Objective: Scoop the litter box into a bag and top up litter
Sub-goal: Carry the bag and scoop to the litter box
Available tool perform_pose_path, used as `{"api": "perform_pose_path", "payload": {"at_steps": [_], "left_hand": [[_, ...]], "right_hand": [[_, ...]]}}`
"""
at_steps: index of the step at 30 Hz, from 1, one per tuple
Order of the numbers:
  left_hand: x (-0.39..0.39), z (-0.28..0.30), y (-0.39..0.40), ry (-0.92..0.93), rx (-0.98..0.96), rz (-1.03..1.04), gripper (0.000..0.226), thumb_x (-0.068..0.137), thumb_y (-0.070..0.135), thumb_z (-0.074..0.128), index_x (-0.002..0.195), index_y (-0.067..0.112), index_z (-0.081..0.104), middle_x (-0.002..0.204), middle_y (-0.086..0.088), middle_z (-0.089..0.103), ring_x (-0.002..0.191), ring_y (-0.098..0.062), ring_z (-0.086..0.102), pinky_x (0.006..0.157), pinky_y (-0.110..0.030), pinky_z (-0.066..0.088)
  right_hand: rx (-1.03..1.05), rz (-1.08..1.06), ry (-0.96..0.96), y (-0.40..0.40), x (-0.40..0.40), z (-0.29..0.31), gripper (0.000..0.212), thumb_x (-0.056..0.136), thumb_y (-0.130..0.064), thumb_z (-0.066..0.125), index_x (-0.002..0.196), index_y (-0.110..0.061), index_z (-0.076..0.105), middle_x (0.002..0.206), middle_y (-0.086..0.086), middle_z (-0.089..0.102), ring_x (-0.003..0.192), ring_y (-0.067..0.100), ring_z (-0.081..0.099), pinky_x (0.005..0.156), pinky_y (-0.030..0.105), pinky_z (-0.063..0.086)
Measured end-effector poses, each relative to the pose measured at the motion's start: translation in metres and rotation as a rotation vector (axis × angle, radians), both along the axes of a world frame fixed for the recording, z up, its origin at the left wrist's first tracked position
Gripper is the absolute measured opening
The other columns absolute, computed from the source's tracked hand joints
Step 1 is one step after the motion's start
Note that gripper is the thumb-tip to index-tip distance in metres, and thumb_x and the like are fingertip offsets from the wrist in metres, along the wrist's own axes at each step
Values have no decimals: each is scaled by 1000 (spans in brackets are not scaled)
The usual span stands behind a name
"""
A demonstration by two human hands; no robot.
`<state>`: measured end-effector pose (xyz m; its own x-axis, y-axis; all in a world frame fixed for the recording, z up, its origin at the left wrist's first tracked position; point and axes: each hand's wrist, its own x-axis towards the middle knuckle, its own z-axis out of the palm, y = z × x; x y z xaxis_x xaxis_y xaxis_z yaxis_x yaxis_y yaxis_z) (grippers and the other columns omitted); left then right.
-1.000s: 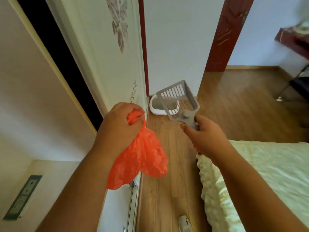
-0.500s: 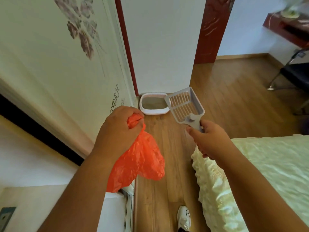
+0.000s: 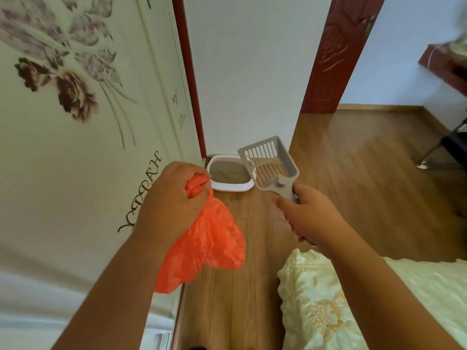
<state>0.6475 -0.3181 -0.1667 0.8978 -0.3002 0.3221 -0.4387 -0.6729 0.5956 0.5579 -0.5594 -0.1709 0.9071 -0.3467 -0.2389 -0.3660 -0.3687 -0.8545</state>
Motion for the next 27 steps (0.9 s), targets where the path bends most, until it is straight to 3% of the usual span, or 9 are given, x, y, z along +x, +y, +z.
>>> {"api": "perform_pose_path", "payload": {"at_steps": [5, 13, 20, 27], "left_hand": [[53, -16, -25, 28, -22, -27, 19, 90, 33, 69, 109, 34, 69, 113, 15, 59, 98, 5, 51, 83, 1, 31], [181, -47, -65, 94, -52, -93, 19, 89, 29, 71, 108, 32, 70, 113, 13, 59, 101, -1, 53, 82, -3, 32], [312, -59, -97, 123, -12, -172, 18, 90, 30, 67, 108, 32, 69, 111, 12, 58, 100, -9, 57, 88, -29, 49], [394, -70, -116, 150, 36, -212, 18, 93, 32, 67, 111, 31, 68, 113, 12, 57, 99, -9, 56, 83, -22, 44]], "right_hand": [[-39, -2, 31, -18, 45, -14, 18, 97, -39, 64, 99, -21, 63, 74, 5, 64, 53, 13, 57, 44, 21, 48], [-81, -64, 114, -38, 136, -33, 17, 97, -40, 64, 104, -25, 63, 75, 5, 66, 52, 13, 59, 46, 22, 49], [-89, -127, 147, -46, 248, -40, 14, 97, -40, 63, 103, -27, 61, 73, 6, 67, 50, 11, 59, 45, 20, 49], [-38, -147, 163, -55, 330, -50, 10, 99, -37, 62, 104, -29, 60, 77, 5, 66, 55, 12, 59, 44, 19, 48]]}}
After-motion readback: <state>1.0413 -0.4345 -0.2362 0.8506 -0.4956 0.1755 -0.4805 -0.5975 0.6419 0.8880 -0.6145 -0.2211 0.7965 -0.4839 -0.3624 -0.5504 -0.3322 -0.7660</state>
